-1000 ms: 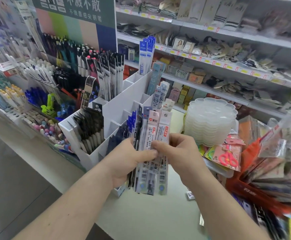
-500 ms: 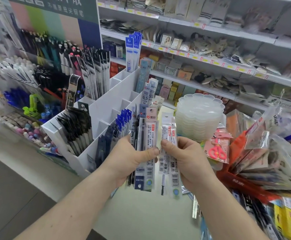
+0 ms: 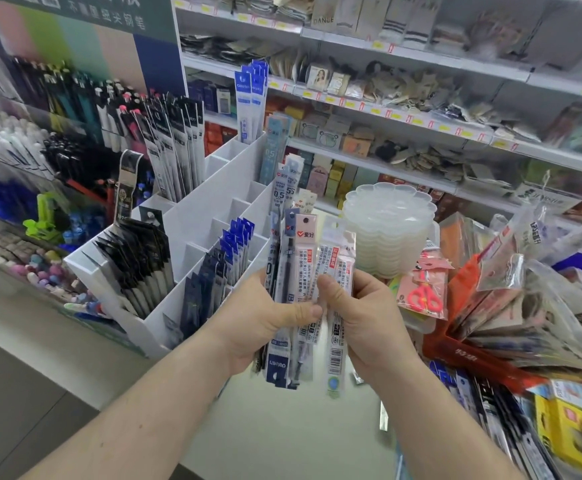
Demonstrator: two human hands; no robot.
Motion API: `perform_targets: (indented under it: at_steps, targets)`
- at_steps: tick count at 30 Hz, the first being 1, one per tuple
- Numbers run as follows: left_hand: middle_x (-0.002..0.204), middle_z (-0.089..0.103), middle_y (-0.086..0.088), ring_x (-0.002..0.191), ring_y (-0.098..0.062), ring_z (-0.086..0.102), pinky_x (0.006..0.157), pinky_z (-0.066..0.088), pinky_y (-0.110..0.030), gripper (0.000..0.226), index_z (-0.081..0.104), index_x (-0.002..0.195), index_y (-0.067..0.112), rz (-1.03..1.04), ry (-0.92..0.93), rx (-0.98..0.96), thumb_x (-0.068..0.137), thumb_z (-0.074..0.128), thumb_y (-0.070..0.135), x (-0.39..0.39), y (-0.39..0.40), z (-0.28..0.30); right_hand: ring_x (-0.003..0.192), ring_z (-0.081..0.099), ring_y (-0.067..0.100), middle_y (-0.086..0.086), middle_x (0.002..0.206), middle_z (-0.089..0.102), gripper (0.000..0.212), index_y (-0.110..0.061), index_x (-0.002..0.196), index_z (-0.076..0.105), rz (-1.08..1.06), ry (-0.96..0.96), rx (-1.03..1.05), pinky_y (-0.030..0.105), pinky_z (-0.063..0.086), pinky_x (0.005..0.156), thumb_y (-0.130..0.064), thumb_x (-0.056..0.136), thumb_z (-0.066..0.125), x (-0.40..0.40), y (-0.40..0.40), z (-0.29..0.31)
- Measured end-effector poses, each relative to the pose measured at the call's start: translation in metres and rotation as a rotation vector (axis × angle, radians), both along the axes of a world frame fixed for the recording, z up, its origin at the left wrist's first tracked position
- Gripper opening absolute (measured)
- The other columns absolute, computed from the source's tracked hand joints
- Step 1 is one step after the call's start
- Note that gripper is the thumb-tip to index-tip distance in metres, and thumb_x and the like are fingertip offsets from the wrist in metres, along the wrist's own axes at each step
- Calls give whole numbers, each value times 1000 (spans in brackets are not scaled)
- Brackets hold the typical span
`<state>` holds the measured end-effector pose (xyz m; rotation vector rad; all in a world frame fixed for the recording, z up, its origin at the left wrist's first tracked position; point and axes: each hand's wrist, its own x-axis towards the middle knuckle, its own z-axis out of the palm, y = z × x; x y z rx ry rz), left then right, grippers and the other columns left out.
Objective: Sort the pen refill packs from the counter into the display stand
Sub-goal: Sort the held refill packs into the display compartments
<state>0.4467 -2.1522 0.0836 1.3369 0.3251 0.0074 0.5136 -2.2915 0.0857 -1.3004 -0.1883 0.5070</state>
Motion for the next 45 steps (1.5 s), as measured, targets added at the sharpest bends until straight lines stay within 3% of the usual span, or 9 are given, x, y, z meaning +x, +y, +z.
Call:
perform_targets:
  at_steps: [4,8,14,23,28,35,40,43,45]
  targets:
    - [113,73,-12,106,-29,70,99,51,-54,65,58,127,6,53,50,-40,65,80,6,3,4,-1,74,57,37,38,86,61,58,0,102,67,-78,-10,-101,54,51,76,-52,77,74,6,-7,0]
    - [112,74,-10,106,-28,70,99,51,-54,68,59,126,7,55,65,-44,61,82,11,4,7,0,65,63,19,7,63,62,33,-28,124,53,-117,-140,-255,26,54,65,-21,94,66,13,-21,-4]
    - [113,73,-11,108,-29,69,101,49,-55,70,59,126,6,31,66,-40,62,86,11,5,3,3,63,51,45,9,67,64,29,-35,114,52,-111,-306,-199,57,46,65,-13,97,60,5,-28,10]
    - [112,74,-11,107,-29,70,100,50,-54,72,58,125,5,30,56,-32,61,90,10,2,2,8,70,59,24,1,62,66,46,-27,128,44,-91,-341,-133,34,51,70,-30,85,60,-1,-28,14]
    - [114,73,-11,108,-29,69,99,50,-53,68,60,125,7,21,22,-19,63,88,11,2,-3,10,52,50,18,2,53,56,29,-9,86,66,-212,-209,-37,35,44,58,-35,72,71,-12,-9,16]
    - [107,76,-1,102,-18,72,97,53,-46,50,62,119,14,95,25,86,75,81,-1,-2,-5,10,49,50,-3,-6,54,52,25,-11,74,57,-300,-387,-129,0,39,60,-27,92,62,-21,7,20]
    - [105,76,-2,100,-19,72,92,56,-40,51,62,119,12,101,4,80,74,81,-2,-5,-8,10,55,54,24,3,58,56,62,-15,90,53,-212,-122,-142,33,49,56,-74,84,34,-17,17,17]
    - [106,76,-5,100,-20,72,86,59,-32,50,63,118,13,62,-26,64,74,80,-4,-7,-17,14,102,70,16,0,105,74,68,-31,111,63,-113,-76,-110,43,53,93,-86,75,47,-18,28,19]
    - [106,76,-3,99,-16,72,84,59,-28,48,64,117,17,68,-39,78,77,77,-8,-6,-20,16,98,69,5,-5,104,74,54,-28,111,64,-87,-101,-153,36,54,89,-66,73,67,-18,31,21]
